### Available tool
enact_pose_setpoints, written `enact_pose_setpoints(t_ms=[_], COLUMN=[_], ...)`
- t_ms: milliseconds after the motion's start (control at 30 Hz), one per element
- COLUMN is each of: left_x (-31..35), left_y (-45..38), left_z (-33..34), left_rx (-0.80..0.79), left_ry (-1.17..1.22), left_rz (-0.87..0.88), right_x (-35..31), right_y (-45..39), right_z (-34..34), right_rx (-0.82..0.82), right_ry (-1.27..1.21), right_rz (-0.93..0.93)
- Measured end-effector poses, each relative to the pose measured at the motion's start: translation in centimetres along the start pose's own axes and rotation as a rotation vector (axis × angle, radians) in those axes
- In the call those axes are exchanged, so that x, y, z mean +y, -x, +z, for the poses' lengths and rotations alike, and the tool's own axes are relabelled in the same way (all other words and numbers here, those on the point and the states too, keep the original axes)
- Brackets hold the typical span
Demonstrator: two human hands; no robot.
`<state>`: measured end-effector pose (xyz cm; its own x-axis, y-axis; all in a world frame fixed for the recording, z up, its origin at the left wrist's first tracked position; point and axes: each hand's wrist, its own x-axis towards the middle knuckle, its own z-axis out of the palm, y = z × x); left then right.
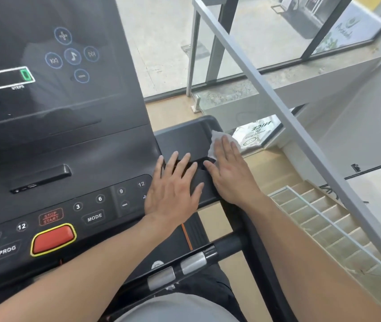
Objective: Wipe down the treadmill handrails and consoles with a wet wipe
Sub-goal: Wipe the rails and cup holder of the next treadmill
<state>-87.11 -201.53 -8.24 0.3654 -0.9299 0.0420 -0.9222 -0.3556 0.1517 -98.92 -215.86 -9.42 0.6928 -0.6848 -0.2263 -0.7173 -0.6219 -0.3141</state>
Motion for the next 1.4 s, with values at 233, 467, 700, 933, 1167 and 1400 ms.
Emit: enact_pose_setpoints(t_ms=[233, 467, 700, 933, 1167, 1400], left_x=[0.0, -0.3, -0.9, -0.8, -0.1, 0.5], left_y=[-0.4, 0.1, 0.4, 0.6, 3.6, 3.2], left_z=[-0.2, -0.6, 0.0, 0.2, 0.8, 0.5], left_rx=[-0.045, -0.042, -0.032, -0.012, -0.018, -0.082], left_ry=[-0.078, 0.015, 0.018, 0.042, -0.101, -0.145], left_rz=[-0.012, -0.02, 0.045, 0.056, 0.149, 0.106], right_x=[-1.9, 1.8, 2.6, 0.1, 3.0, 5.4], right_y=[-8.3, 2.2, 12.5, 8.7, 2.4, 11.5], right_z=[-5.6, -3.9, -0.7, 0.0, -0.5, -1.4], right_rx=[-0.128, 0.117, 0.106, 0.08, -0.042, -0.199], right_ry=[-0.44, -0.933, -0.542, -0.119, -0.394, -0.534], right_rz=[0.038, 0.412, 0.462, 0.203, 0.086, 0.323])
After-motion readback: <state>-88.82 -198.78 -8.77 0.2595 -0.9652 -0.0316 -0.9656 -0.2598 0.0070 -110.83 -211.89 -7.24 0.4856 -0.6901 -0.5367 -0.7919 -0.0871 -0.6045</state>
